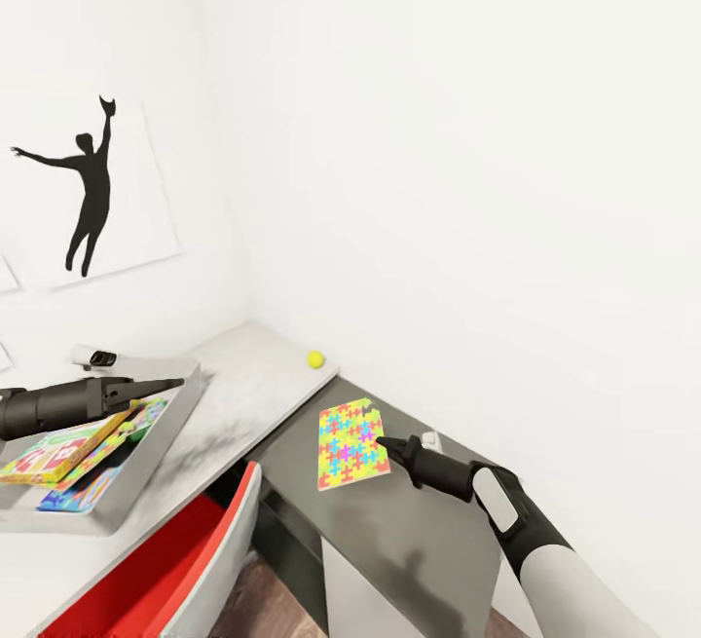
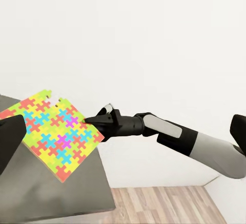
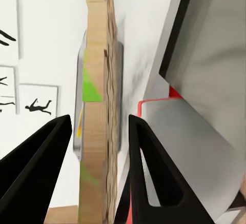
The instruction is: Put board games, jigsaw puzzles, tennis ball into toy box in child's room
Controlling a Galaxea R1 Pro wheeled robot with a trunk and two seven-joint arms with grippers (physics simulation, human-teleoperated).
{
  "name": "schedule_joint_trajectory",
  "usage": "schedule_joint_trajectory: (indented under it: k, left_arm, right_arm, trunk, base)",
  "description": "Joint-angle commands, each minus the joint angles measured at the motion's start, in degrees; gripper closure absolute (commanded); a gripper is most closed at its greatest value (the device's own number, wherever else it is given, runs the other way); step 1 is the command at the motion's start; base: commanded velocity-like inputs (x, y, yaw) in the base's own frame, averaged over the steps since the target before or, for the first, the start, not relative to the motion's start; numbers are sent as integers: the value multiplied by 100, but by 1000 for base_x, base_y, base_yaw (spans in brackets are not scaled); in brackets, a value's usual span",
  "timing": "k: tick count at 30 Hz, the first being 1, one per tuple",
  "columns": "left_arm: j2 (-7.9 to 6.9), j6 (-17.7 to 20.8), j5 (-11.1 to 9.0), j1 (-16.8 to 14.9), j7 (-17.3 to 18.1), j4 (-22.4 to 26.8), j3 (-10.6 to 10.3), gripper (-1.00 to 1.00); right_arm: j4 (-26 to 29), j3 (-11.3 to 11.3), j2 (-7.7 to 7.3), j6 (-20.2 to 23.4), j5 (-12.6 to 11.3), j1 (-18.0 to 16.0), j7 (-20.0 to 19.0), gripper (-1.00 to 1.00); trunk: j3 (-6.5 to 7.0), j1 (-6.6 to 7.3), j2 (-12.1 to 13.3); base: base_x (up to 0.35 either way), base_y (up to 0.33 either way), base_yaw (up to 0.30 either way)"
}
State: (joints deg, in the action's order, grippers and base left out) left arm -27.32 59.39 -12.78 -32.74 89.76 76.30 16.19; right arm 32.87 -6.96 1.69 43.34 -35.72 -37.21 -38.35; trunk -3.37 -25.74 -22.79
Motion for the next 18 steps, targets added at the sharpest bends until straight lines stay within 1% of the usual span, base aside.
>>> schedule_joint_trajectory:
  k: [1, 18]
  left_arm:
    - [-2, 61, 4, -5, 24, -1, -2, -100]
    - [4, 61, 4, -4, 24, -1, -6, -100]
  right_arm:
    - [0, -34, 7, 34, 10, -5, -15, 100]
    - [0, -34, 7, 25, 13, -5, -15, 100]
  trunk:
    - [-6, -4, -13]
    - [112, -4, -13]
  base:
    - [0, 0, 202]
    - [0, 0, 204]
